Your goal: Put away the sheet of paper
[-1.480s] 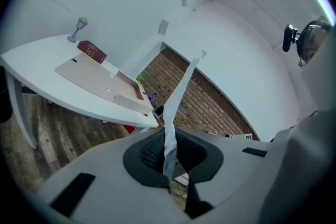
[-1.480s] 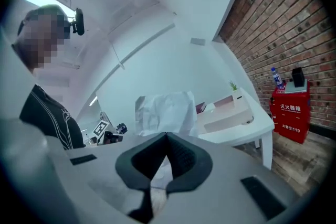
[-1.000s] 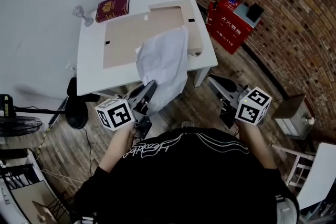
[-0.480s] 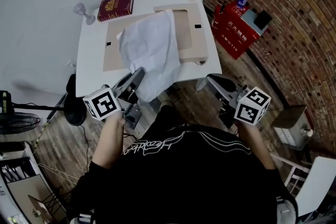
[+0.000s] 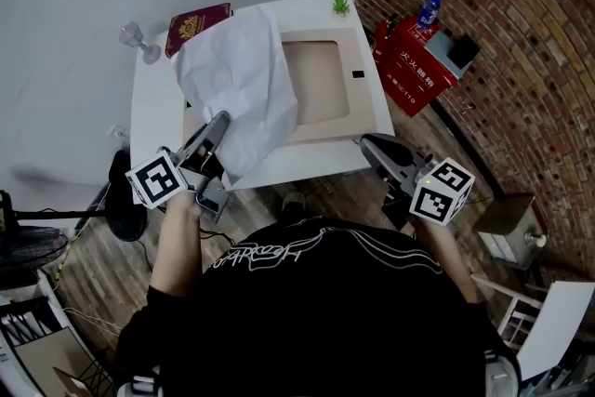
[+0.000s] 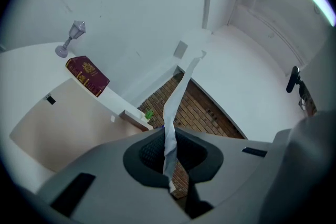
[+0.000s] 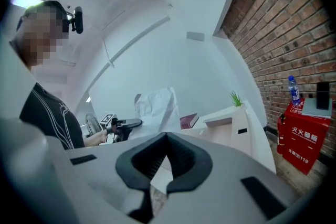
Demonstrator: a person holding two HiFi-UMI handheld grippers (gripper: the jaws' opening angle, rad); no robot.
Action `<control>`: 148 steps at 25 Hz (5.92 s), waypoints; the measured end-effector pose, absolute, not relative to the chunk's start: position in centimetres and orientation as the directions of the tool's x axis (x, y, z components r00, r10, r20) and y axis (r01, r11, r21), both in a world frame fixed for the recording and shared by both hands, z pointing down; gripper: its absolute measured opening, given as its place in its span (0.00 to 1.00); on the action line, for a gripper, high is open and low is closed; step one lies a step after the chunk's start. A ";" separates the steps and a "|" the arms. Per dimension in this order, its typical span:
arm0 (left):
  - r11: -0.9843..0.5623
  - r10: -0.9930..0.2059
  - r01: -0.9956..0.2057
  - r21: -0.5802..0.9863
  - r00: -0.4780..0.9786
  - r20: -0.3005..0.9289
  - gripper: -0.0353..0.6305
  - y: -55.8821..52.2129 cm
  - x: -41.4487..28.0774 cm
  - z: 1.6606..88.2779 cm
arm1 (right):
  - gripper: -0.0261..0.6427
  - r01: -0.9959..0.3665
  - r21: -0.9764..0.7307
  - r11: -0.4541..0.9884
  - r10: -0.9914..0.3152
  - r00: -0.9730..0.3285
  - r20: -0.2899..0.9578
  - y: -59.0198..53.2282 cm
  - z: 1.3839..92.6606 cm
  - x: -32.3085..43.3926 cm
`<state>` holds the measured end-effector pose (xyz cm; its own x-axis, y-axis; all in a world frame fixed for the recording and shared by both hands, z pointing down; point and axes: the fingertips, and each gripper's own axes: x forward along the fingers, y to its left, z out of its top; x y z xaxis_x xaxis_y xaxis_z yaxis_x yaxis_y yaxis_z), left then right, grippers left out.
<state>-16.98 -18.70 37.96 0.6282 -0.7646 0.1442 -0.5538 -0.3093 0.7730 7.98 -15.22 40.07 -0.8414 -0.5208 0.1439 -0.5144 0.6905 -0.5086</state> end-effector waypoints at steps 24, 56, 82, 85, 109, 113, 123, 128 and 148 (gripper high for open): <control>-0.104 -0.676 -0.392 0.914 0.702 0.225 0.12 -28.5 -22.9 49.6 | 0.04 -0.582 -0.542 0.606 -0.570 -0.793 0.214 -24.8 43.4 0.8; 0.016 -0.545 -0.453 0.891 0.744 0.388 0.12 -29.4 -20.4 58.1 | 0.04 -0.613 -0.538 0.579 -0.579 -0.774 0.259 -25.4 44.6 -1.3; 0.041 -0.499 -0.550 0.834 0.712 0.494 0.12 -31.0 -14.9 59.2 | 0.04 -0.574 -0.571 0.587 -0.542 -0.803 0.249 -27.3 44.3 2.7; 0.050 -0.487 -0.552 0.832 0.714 0.503 0.12 -31.3 -13.7 59.4 | 0.04 -0.578 -0.573 0.581 -0.545 -0.799 0.252 -27.7 44.1 4.1; 0.073 -0.417 -0.626 0.776 0.688 0.594 0.12 -32.5 -7.0 60.7 | 0.04 -0.541 -0.596 0.594 -0.526 -0.821 0.222 -29.5 43.9 10.6; 0.030 -0.408 -0.680 0.732 0.660 0.630 0.12 -32.6 -6.3 60.8 | 0.04 -0.530 -0.591 0.608 -0.523 -0.827 0.205 -29.5 43.7 11.4; -0.091 -0.431 -0.810 0.579 0.556 0.711 0.44 -32.7 -4.7 60.3 | 0.04 -0.499 -0.583 0.641 -0.505 -0.846 0.170 -28.9 44.0 13.0; -0.138 -0.477 -0.869 0.475 0.479 0.737 0.54 -33.0 -6.0 59.6 | 0.04 -0.491 -0.570 0.659 -0.489 -0.855 0.172 -29.2 44.4 12.4; -0.496 -0.627 -0.733 0.466 0.674 0.392 0.12 -27.1 -9.3 43.0 | 0.04 -0.509 -0.453 0.732 -0.503 -0.852 0.144 -25.2 39.0 5.6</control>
<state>-9.32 -27.07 43.01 0.6735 -0.6269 0.3916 -0.7326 -0.4960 0.4660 5.62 -25.19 39.00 -0.8522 -0.5029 0.1443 -0.5087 0.7319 -0.4535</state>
